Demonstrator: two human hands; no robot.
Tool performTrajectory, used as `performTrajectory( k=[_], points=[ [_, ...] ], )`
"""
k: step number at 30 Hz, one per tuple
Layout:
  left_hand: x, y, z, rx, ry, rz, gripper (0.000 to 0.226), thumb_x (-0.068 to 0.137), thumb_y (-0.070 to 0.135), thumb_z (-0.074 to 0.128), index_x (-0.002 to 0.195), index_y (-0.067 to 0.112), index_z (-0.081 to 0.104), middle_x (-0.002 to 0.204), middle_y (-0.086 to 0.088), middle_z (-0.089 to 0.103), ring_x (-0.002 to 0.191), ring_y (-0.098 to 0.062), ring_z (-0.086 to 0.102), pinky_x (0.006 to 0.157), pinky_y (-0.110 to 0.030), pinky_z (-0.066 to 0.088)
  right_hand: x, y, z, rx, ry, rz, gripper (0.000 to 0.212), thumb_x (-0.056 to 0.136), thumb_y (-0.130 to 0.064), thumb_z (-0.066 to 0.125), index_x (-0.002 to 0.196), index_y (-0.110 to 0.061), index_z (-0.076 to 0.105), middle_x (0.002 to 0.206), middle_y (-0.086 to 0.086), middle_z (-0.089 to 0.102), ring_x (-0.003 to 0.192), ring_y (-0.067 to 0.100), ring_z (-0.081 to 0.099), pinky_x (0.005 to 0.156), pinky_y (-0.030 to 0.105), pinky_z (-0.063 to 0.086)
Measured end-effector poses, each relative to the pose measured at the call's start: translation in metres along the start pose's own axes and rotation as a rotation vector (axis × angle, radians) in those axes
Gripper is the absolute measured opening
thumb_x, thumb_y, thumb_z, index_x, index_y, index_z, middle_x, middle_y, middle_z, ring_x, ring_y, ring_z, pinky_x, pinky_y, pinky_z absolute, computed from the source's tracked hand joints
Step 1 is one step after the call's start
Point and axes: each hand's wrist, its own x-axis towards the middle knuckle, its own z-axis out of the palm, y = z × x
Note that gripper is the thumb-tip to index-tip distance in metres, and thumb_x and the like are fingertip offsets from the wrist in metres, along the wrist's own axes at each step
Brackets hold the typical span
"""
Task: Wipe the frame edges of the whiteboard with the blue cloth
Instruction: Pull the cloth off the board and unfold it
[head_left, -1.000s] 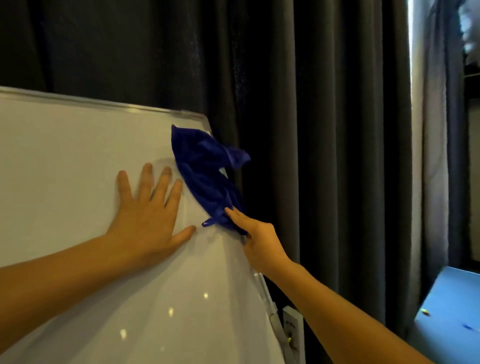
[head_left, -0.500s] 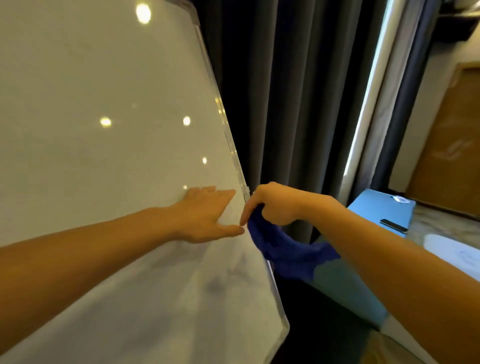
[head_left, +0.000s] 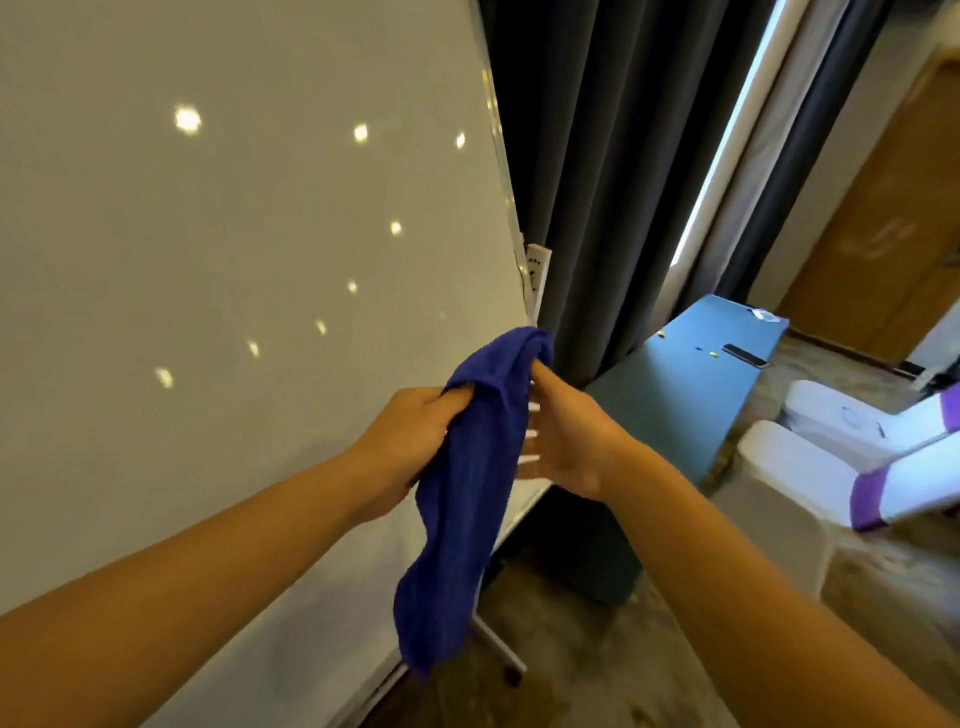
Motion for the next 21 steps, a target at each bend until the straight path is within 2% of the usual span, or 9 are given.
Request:
performTrajectory(
  k=[3, 6, 8, 10, 12, 14, 16, 18, 21],
  points=[
    [-0.013, -0.009, 0.001, 0.212, 0.151, 0.025, 0.039, 0.1, 0.033, 0.046, 0.07, 0.014, 0.062, 0.064, 0.002, 0.066, 0.06, -0.014, 0.061, 0.058, -0.024, 0.045, -0.016, 0.052, 0.002, 0.232, -0.311, 0.166, 0.064, 0.088, -0.065, 0.052, 0.133, -0.02, 0.058, 0.133, 0.011, 0.062, 0.122, 0.036, 0.058, 0.102, 0.058, 0.045],
    [-0.021, -0.014, -0.007, 0.692, 0.249, 0.197, 0.051, 0.1, 0.031, 0.044, 0.052, 0.017, 0.041, 0.048, 0.005, 0.048, 0.046, -0.011, 0.046, 0.047, -0.025, 0.033, -0.032, 0.077, 0.002, 0.182, -0.289, 0.111, 0.042, 0.082, -0.038, 0.075, 0.118, -0.017, 0.069, 0.124, 0.011, 0.068, 0.113, 0.03, 0.065, 0.093, 0.046, 0.053],
    [-0.023, -0.016, -0.006, 0.824, 0.27, 0.196, 0.049, 0.1, 0.032, 0.043, 0.055, 0.015, 0.051, 0.055, -0.002, 0.059, 0.055, -0.02, 0.059, 0.052, -0.034, 0.044, -0.039, 0.082, -0.006, 0.156, -0.196, 0.065, 0.024, 0.084, -0.027, 0.073, 0.105, -0.017, 0.075, 0.114, 0.011, 0.072, 0.103, 0.027, 0.07, 0.081, 0.039, 0.057],
    [-0.02, -0.019, 0.001, 0.653, 0.222, 0.088, 0.04, 0.099, 0.036, 0.045, 0.076, 0.012, 0.067, 0.08, -0.009, 0.072, 0.073, -0.028, 0.07, 0.069, -0.046, 0.058, -0.042, 0.088, -0.021, 0.23, -0.105, 0.011, 0.027, 0.084, -0.028, 0.07, 0.108, -0.014, 0.072, 0.11, 0.013, 0.073, 0.1, 0.029, 0.07, 0.081, 0.04, 0.057],
    [-0.019, -0.028, 0.023, 0.296, 0.108, -0.111, 0.035, 0.095, 0.05, 0.051, 0.103, 0.021, 0.069, 0.105, -0.005, 0.073, 0.088, -0.026, 0.073, 0.08, -0.045, 0.06, -0.044, 0.095, -0.04, 0.407, -0.085, 0.006, 0.04, 0.083, -0.03, 0.068, 0.119, -0.011, 0.066, 0.117, 0.015, 0.07, 0.109, 0.032, 0.066, 0.095, 0.046, 0.052],
    [-0.016, -0.045, 0.054, 0.13, -0.033, -0.348, 0.064, 0.079, 0.072, 0.057, 0.119, 0.022, 0.063, 0.114, -0.007, 0.071, 0.098, -0.029, 0.071, 0.083, -0.046, 0.058, -0.05, 0.101, -0.064, 0.574, -0.127, 0.027, 0.049, 0.085, -0.029, 0.065, 0.131, -0.013, 0.058, 0.128, 0.016, 0.064, 0.12, 0.035, 0.059, 0.103, 0.05, 0.045],
    [-0.011, -0.068, 0.087, 0.01, -0.16, -0.447, 0.08, 0.062, 0.076, 0.064, 0.117, 0.018, 0.067, 0.111, -0.01, 0.074, 0.101, -0.031, 0.07, 0.089, -0.048, 0.057, -0.058, 0.105, -0.095, 0.62, -0.204, -0.01, 0.051, 0.089, -0.022, 0.061, 0.139, -0.018, 0.052, 0.137, 0.016, 0.059, 0.125, 0.037, 0.055, 0.101, 0.053, 0.046],
    [0.001, -0.086, 0.128, -0.123, -0.185, -0.443, 0.073, 0.061, 0.066, 0.072, 0.114, 0.016, 0.072, 0.114, -0.01, 0.074, 0.107, -0.03, 0.069, 0.097, -0.047, 0.053, -0.066, 0.108, -0.138, 0.526, -0.25, -0.058, 0.053, 0.091, -0.016, 0.059, 0.142, -0.024, 0.047, 0.14, 0.014, 0.056, 0.125, 0.039, 0.055, 0.098, 0.058, 0.047],
    [0.022, -0.104, 0.186, -0.19, -0.174, -0.408, 0.064, 0.06, 0.047, 0.082, 0.11, 0.009, 0.074, 0.111, -0.01, 0.075, 0.103, -0.025, 0.072, 0.085, -0.036, 0.057, -0.074, 0.116, -0.207, 0.435, -0.178, -0.025, 0.062, 0.087, -0.005, 0.062, 0.143, -0.026, 0.045, 0.137, 0.013, 0.059, 0.12, 0.04, 0.058, 0.091, 0.057, 0.051]
  ],
)
